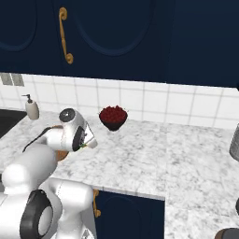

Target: Pick up the sponge from the counter and clean the cutting board by briefly scrubbing or pressing down on the cutting board. Once finished, release the sponge.

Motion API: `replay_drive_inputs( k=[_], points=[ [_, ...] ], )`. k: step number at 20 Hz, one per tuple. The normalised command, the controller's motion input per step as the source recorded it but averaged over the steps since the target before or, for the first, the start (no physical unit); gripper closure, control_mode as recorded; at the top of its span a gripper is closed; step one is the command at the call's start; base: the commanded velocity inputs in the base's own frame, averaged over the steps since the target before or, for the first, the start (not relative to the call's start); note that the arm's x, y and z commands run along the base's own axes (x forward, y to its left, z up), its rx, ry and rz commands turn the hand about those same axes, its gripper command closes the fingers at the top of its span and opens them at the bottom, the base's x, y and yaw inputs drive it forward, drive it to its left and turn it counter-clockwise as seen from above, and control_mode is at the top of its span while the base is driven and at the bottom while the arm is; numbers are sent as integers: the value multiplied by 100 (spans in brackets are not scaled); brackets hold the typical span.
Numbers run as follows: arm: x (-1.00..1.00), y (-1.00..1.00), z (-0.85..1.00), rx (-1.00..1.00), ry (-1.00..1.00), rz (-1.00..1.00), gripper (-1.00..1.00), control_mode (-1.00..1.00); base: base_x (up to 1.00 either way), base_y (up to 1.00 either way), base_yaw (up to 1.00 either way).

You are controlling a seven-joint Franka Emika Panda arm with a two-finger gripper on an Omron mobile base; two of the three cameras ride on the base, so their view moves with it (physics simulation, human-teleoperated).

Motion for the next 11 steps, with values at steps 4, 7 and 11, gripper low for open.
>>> replay_drive_inputs(
  k=[4, 7, 11],
  points=[
    [-52, -27, 100, 6, 0, 1, -100, -100, 0, 0, 0],
    [-77, -44, 100, 8, -1, 3, -100, -100, 0, 0, 0],
    [-99, -36, 100, 4, -13, 4, -100, -100, 0, 0, 0]
  ],
)
